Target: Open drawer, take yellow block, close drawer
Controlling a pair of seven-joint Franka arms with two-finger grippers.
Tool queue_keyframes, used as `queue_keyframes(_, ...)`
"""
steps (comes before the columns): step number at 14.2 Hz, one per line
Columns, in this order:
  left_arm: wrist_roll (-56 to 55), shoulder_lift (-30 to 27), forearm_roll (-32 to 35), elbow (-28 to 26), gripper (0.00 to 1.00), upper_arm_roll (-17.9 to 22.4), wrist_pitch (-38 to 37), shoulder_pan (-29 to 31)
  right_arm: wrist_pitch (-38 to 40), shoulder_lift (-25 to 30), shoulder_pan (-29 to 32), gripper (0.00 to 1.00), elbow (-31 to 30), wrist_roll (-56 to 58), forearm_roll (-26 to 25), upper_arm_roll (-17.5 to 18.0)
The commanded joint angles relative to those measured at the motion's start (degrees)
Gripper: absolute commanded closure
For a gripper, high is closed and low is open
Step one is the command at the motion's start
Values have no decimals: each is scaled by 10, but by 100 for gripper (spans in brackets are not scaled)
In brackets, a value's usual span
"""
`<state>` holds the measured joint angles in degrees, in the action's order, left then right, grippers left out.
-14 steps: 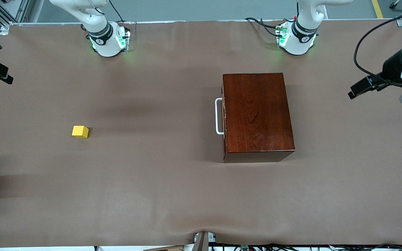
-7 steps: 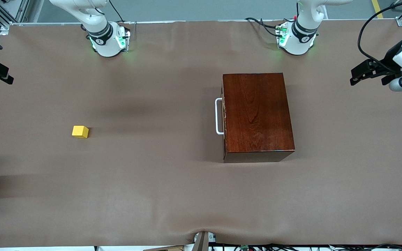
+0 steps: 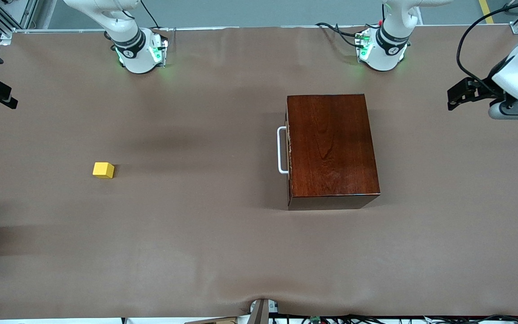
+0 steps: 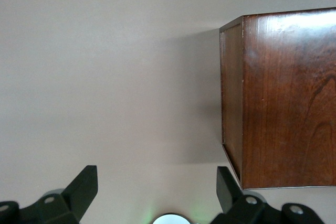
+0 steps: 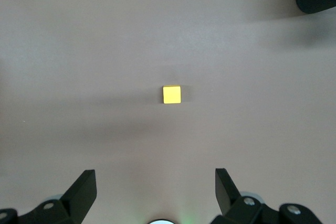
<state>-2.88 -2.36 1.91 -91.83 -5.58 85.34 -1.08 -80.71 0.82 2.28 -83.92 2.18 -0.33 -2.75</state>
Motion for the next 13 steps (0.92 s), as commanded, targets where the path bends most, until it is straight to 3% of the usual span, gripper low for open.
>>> queue_keyframes(1, -2, 8, 5, 19, 0, -8, -10, 13, 7, -4, 11, 0, 9, 0, -5, 8)
queue_keyframes(13, -4, 7, -12, 20, 0, 7, -11, 6, 7, -4, 13, 0, 9, -1, -5, 8)
